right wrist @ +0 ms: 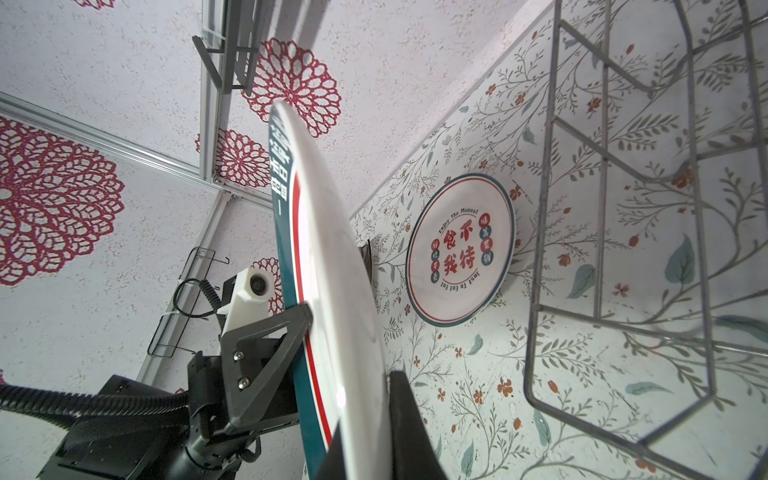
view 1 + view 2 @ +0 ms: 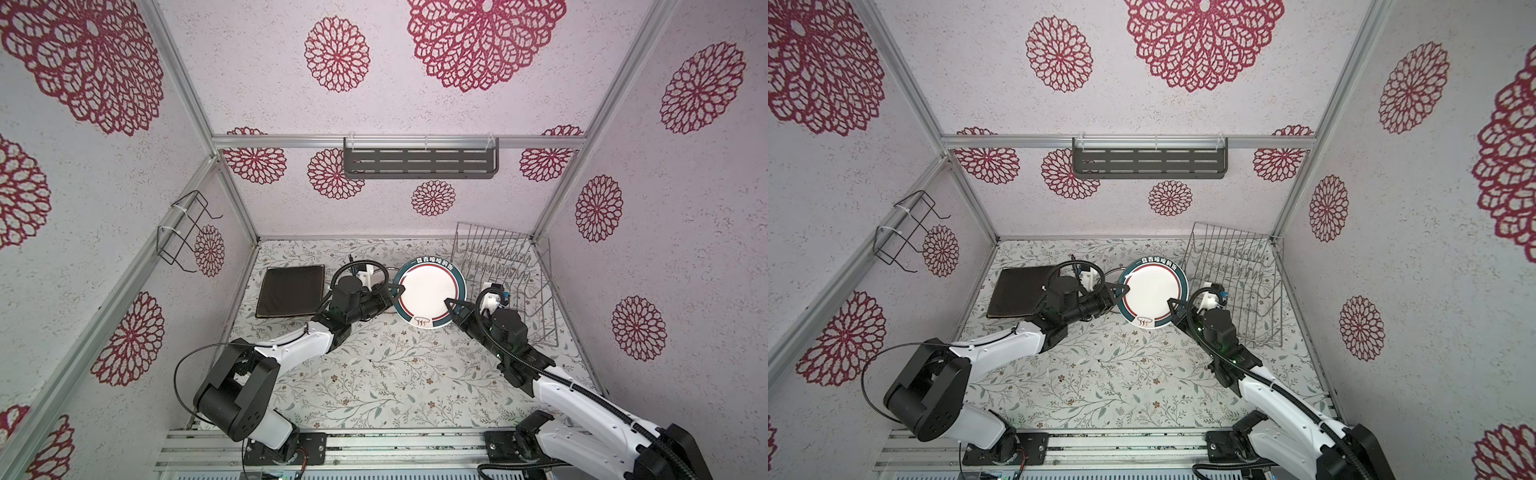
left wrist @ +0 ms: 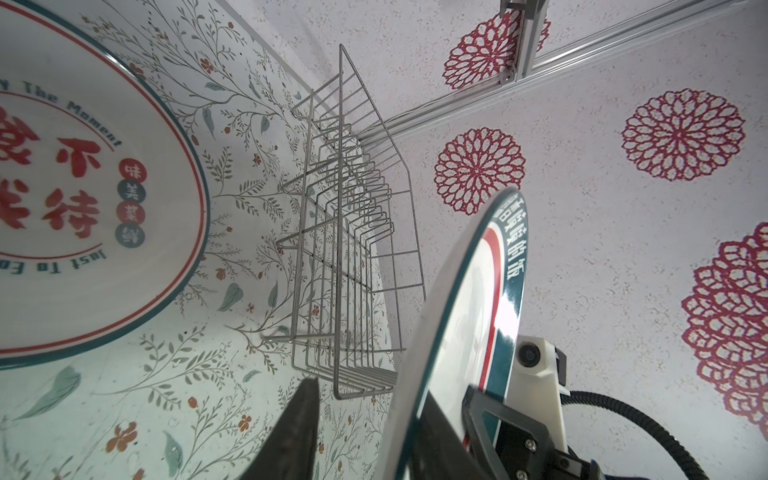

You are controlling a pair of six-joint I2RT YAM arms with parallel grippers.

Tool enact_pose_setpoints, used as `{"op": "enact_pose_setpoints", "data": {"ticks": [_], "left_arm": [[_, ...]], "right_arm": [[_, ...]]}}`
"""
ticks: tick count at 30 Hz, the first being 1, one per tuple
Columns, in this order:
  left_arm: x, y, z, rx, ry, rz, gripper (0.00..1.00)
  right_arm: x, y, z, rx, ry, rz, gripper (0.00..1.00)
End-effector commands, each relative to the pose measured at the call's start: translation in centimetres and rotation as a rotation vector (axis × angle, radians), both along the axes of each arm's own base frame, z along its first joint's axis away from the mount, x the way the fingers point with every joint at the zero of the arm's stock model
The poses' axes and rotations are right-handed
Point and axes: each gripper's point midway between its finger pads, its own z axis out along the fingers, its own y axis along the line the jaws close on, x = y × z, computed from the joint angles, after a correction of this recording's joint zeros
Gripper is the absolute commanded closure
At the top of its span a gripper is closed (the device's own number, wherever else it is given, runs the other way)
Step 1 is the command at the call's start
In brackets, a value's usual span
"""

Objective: Unload the plates from the dish rack
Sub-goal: 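Close the left gripper on the plate rim while the right gripper opens and withdraws, then lower the green-rimmed plate onto the red-text plate with the left gripper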

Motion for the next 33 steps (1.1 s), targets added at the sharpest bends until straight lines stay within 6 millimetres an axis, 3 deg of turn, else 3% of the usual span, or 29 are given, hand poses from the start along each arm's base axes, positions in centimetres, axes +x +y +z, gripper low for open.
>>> {"op": "enact_pose_setpoints", "data": {"ticks": [1, 5, 12, 15, 18, 25, 30, 33], "left_arm": [[0.1, 0.0, 0.0, -0.01, -0.015, 0.004, 0.65], [0.1, 0.0, 0.2, -0.013, -0.02, 0.006, 0.73], [0.3, 0.3, 0.5, -0.016, -0.027, 0.024, 0.88], [0.4, 0.2, 1.3, -0.037, -0.029, 0.017, 0.93], [0.7, 0.2, 2.4, -0.049, -0.031, 0.021, 1.0], [2.2, 1.9, 5.2, -0.071, -0.054, 0.052, 1.0], [3.7, 4.4, 7.1, -0.065, -0.059, 0.098, 1.0], [4.8, 5.9, 7.7, -0.06, -0.061, 0.124, 1.0]], "right_arm": [[-0.2, 1.3, 6.6, 0.095, -0.161, 0.067, 0.97], [-0.2, 1.5, 7.0, 0.095, -0.17, 0.076, 0.98], [0.1, 1.1, 7.2, 0.092, -0.181, 0.053, 0.79], [0.3, 1.2, 7.5, 0.099, -0.194, 0.053, 0.61], [0.6, 1.3, 8.0, 0.102, -0.195, 0.05, 0.59], [2.1, 0.6, 8.5, 0.073, -0.169, 0.033, 0.42], [3.8, -0.9, 8.5, 0.129, -0.142, 0.01, 0.26], [4.6, -1.8, 8.3, 0.149, -0.133, 0.011, 0.22]]}}
